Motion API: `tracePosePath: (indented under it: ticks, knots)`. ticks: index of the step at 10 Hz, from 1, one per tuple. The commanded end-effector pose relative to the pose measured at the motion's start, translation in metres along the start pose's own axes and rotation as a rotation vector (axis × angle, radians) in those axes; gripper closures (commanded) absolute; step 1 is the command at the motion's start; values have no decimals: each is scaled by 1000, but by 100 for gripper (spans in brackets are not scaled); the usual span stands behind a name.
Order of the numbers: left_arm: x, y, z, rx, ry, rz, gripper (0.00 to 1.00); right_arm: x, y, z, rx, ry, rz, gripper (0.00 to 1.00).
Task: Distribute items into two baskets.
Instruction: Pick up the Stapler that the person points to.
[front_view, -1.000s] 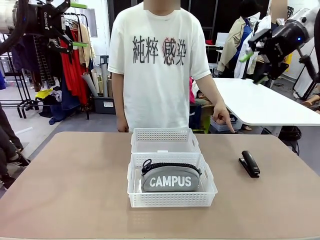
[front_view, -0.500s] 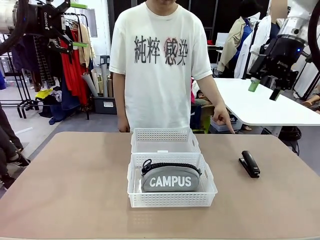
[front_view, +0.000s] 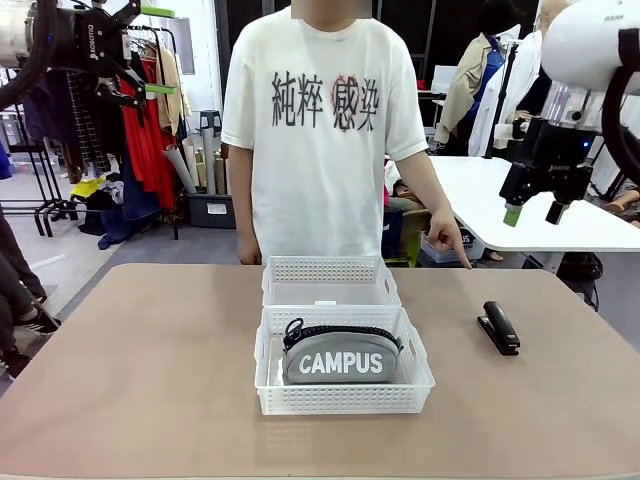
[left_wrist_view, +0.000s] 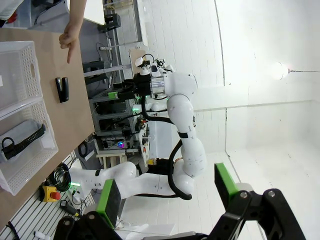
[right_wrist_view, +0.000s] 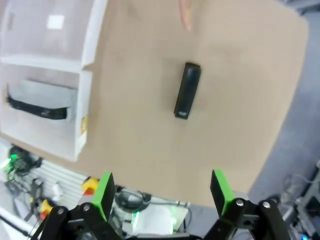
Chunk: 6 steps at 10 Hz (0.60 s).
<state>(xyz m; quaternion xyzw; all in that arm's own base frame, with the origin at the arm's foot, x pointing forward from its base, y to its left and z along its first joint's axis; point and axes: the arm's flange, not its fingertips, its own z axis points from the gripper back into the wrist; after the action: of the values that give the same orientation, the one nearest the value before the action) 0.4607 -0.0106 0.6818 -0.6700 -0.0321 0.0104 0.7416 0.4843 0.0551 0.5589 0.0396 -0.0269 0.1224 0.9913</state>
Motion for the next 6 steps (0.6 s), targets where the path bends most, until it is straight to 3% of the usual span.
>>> tracePosePath:
  ticks: [1,6]
  knots:
    - [-2,-2,1,-9,2,6,0,0,2,8,8,35,-14,0]
    - [-2,-2,1,-9,2,6,0,0,2,8,8,35,-14,0]
